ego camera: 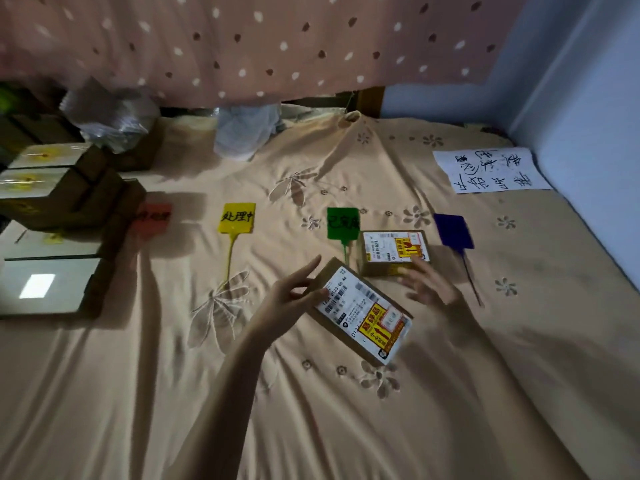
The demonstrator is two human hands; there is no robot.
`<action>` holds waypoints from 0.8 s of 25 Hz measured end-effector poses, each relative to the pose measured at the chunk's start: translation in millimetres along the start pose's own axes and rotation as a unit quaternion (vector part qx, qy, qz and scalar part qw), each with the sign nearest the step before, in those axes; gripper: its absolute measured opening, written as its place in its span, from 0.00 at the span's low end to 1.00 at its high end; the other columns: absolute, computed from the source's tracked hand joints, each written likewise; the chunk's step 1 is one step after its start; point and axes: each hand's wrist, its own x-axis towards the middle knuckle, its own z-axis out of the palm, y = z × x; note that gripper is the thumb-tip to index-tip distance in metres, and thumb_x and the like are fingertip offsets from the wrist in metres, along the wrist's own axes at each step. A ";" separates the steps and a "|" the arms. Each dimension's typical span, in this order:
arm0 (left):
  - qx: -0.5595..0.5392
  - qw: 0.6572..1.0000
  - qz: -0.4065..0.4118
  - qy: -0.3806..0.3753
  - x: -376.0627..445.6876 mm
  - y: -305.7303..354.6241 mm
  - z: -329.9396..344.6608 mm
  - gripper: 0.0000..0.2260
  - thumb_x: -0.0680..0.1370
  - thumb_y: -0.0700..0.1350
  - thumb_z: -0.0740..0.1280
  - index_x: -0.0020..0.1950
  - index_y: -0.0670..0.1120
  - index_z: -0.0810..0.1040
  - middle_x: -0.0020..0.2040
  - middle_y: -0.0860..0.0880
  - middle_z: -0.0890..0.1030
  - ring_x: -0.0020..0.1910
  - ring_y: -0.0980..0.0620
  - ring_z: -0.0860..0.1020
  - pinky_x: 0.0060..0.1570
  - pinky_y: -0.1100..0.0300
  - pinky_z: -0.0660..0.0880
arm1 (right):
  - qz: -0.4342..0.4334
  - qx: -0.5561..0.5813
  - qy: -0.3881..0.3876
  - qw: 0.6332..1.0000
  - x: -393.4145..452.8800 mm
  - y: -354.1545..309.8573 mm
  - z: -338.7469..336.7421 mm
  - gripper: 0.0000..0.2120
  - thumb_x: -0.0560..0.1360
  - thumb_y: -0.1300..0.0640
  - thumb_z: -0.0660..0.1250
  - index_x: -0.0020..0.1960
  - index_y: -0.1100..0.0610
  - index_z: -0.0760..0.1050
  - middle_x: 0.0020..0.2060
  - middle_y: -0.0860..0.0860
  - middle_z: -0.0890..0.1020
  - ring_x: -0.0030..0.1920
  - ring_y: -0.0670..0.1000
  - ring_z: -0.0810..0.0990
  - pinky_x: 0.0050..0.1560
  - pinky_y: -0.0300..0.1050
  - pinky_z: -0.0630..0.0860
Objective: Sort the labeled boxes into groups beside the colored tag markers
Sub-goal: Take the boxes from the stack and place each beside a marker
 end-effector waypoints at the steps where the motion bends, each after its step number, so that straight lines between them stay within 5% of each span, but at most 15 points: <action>1: -0.007 1.000 -0.007 0.030 -6.2 -10.6 -13.3 0.25 0.75 0.37 0.68 0.71 0.50 0.69 0.46 0.53 0.82 0.38 0.69 0.78 0.42 0.74 0.74 | -0.020 -0.011 0.010 1.000 -7.9 -3.0 14.7 0.47 0.52 0.24 0.68 0.67 0.37 0.61 0.64 0.41 0.73 0.65 0.41 0.72 0.63 0.40 0.70; 4: -0.046 0.995 -0.008 0.088 -25.2 -25.4 -45.5 0.25 0.76 0.38 0.67 0.71 0.53 0.68 0.46 0.53 0.81 0.44 0.62 0.78 0.47 0.72 0.75 | -0.013 -0.134 -0.018 0.991 -26.5 -8.9 61.8 0.56 0.49 0.33 0.77 0.71 0.36 0.52 0.70 0.41 0.63 0.70 0.41 0.62 0.68 0.43 0.63; 8: -0.025 0.996 0.025 0.086 -43.0 -26.2 -74.1 0.25 0.77 0.37 0.66 0.68 0.56 0.64 0.47 0.54 0.80 0.40 0.68 0.79 0.39 0.77 0.73 | -0.017 -0.150 0.020 0.988 -24.4 -20.1 99.9 0.49 0.57 0.45 0.79 0.72 0.44 0.59 0.64 0.39 0.73 0.64 0.37 0.70 0.67 0.42 0.65; 11: 0.024 0.997 0.039 0.058 -54.9 -28.0 -93.5 0.31 0.70 0.48 0.74 0.68 0.61 0.64 0.56 0.49 0.80 0.45 0.64 0.80 0.48 0.70 0.75 | -0.027 -0.144 0.028 0.989 -20.9 -27.8 109.8 0.38 0.60 0.46 0.77 0.67 0.46 0.68 0.58 0.35 0.76 0.58 0.30 0.73 0.64 0.39 0.69; 13: 0.095 0.992 0.057 0.057 -59.5 -34.0 -102.0 0.40 0.63 0.56 0.77 0.70 0.64 0.60 0.61 0.50 0.78 0.56 0.59 0.78 0.60 0.64 0.73 | -0.037 -0.143 0.015 0.989 -14.7 -29.4 115.1 0.38 0.60 0.44 0.75 0.68 0.50 0.69 0.59 0.39 0.78 0.59 0.35 0.75 0.64 0.39 0.71; 17: 0.151 0.978 0.078 0.119 -68.2 -33.6 -111.3 0.43 0.60 0.58 0.73 0.72 0.58 0.61 0.64 0.54 0.76 0.65 0.56 0.73 0.65 0.58 0.69 | -0.050 -0.132 -0.014 0.990 -0.3 -35.3 135.6 0.34 0.63 0.53 0.77 0.66 0.48 0.69 0.54 0.34 0.77 0.54 0.29 0.75 0.53 0.22 0.69; 20: 0.198 0.961 0.074 0.178 -68.7 -35.4 -133.0 0.42 0.60 0.60 0.72 0.72 0.50 0.67 0.63 0.51 0.78 0.63 0.51 0.75 0.63 0.49 0.72 | -0.062 -0.150 -0.040 0.986 16.8 -39.9 161.5 0.34 0.64 0.54 0.77 0.66 0.47 0.68 0.58 0.38 0.76 0.57 0.32 0.73 0.59 0.29 0.68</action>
